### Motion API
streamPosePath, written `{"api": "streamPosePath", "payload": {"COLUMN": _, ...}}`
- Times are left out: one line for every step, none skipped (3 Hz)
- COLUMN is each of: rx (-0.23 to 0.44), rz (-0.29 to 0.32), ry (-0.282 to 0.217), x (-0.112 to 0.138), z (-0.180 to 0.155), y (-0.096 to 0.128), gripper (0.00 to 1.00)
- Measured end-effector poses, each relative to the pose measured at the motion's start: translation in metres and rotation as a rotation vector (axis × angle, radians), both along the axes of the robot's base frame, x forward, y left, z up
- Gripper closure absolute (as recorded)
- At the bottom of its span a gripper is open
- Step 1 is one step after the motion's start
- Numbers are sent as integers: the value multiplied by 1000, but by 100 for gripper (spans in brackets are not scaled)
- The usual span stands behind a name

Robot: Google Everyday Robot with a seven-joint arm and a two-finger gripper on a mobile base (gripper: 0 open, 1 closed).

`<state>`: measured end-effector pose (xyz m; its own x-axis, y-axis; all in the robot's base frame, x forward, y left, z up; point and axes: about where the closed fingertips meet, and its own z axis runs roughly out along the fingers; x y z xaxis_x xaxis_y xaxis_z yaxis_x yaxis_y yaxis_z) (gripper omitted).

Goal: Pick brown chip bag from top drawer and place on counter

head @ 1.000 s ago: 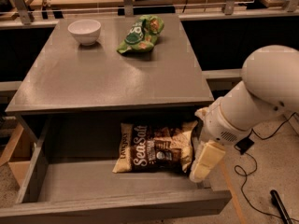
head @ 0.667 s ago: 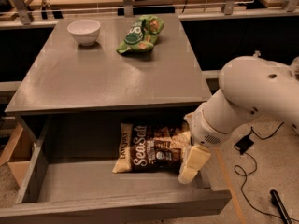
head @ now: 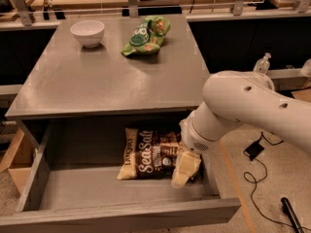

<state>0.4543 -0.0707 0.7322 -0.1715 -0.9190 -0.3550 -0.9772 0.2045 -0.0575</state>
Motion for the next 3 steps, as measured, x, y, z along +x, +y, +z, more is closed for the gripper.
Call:
{"api": "streamPosePath", "payload": {"rx": 7, "rz": -13, "ry": -10, "x": 11, "z": -16, "y": 11, "gripper": 0}}
{"api": "streamPosePath", "payload": {"rx": 16, "rz": -36, "ry": -21, "x": 21, "z": -30, "y": 18, "gripper": 0}}
{"api": "streamPosePath", "payload": {"rx": 36, "rz": -61, "ry": -37, "x": 32, "z": -40, "y": 26, "gripper": 0}}
